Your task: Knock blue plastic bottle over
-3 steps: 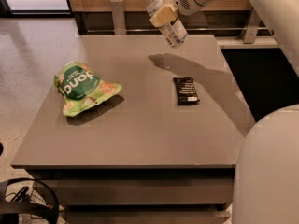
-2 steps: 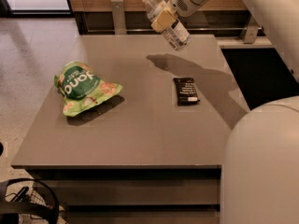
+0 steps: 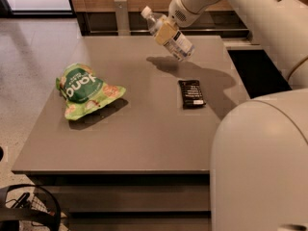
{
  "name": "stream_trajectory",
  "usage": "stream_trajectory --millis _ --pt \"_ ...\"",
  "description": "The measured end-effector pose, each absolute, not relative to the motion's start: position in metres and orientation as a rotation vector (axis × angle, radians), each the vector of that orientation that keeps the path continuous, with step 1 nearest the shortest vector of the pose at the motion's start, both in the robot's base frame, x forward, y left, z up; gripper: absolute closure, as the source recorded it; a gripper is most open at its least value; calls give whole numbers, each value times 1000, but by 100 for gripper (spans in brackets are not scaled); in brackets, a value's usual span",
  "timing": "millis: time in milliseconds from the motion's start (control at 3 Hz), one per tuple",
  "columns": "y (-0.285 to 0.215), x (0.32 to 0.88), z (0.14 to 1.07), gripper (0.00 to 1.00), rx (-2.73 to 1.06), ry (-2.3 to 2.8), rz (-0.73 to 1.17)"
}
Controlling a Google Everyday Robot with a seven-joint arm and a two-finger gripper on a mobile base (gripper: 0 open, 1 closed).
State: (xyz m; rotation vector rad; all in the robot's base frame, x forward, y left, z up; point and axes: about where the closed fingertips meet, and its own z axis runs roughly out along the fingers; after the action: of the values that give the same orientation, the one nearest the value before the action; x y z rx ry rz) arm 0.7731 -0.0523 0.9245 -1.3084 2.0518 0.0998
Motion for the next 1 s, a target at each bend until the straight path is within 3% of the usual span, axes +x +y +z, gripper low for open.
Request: stream_trajectory --millis 1000 --pt "-1 782 852 100 -1462 2105 259"
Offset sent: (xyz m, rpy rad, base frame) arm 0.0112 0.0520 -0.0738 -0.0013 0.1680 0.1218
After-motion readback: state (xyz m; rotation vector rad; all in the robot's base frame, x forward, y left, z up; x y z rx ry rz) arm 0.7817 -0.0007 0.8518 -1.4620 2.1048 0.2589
